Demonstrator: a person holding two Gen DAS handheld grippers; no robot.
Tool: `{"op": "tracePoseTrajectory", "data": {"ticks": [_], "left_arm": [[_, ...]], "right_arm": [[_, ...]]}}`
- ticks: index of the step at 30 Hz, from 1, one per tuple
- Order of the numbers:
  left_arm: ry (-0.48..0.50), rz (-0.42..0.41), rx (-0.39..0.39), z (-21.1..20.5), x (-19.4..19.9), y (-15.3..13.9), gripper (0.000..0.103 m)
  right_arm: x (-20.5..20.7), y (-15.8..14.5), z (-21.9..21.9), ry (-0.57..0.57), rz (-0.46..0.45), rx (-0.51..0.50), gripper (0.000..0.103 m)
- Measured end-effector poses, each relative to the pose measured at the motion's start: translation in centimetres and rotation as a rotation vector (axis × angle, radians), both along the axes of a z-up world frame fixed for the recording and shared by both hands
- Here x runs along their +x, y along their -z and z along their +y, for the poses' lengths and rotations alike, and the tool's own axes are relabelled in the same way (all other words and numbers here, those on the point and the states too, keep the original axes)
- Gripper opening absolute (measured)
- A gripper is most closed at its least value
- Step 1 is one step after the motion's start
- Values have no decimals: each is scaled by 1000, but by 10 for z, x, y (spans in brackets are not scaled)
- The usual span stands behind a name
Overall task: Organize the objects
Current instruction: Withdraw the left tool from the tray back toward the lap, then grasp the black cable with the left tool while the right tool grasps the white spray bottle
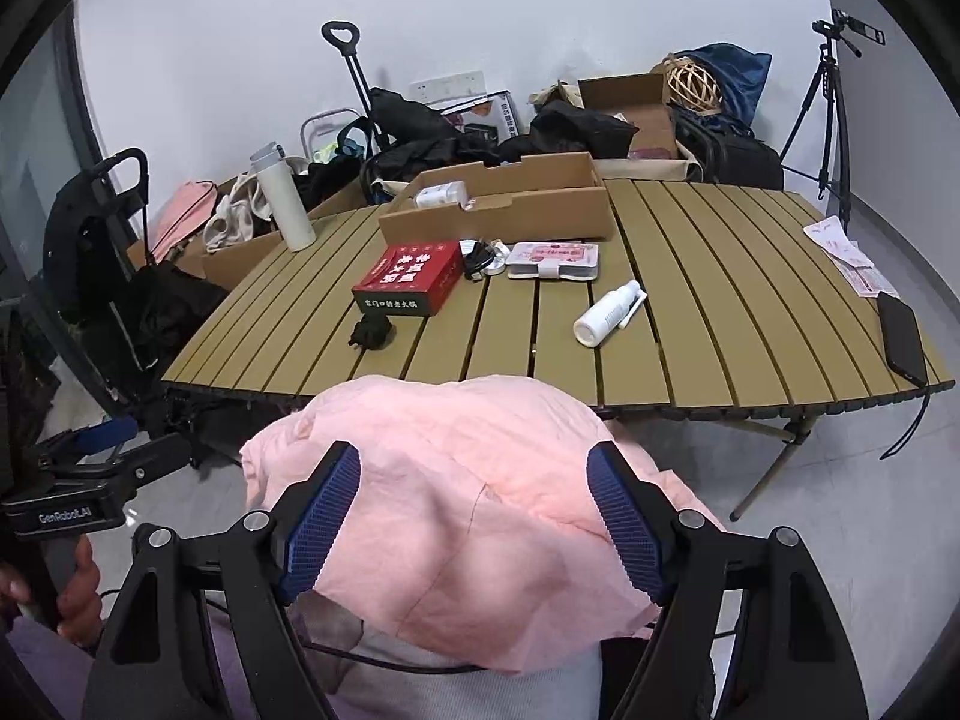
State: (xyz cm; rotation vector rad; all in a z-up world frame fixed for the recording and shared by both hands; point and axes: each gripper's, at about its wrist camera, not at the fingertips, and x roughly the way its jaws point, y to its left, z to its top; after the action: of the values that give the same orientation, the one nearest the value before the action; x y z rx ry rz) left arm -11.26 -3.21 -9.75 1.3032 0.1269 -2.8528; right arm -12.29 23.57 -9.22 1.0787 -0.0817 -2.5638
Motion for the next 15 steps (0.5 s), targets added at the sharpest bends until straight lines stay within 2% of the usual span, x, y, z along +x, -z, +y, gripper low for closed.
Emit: {"op": "tracePoseTrajectory", "data": {"ticks": [4, 8, 12, 15], "left_arm": [[11, 14, -20, 3, -16, 0, 103], [58, 21, 3, 6, -44, 0, 102], [93, 18, -27, 11, -85, 11, 100], [146, 6, -4, 14, -126, 27, 99]], "right_arm": [[-12, 6, 5, 6, -27, -4, 82], [-35, 9, 10, 36, -31, -9, 82], [-74, 17, 16, 75, -53, -7, 82], [-112, 29, 20, 108, -77, 5, 82]]}}
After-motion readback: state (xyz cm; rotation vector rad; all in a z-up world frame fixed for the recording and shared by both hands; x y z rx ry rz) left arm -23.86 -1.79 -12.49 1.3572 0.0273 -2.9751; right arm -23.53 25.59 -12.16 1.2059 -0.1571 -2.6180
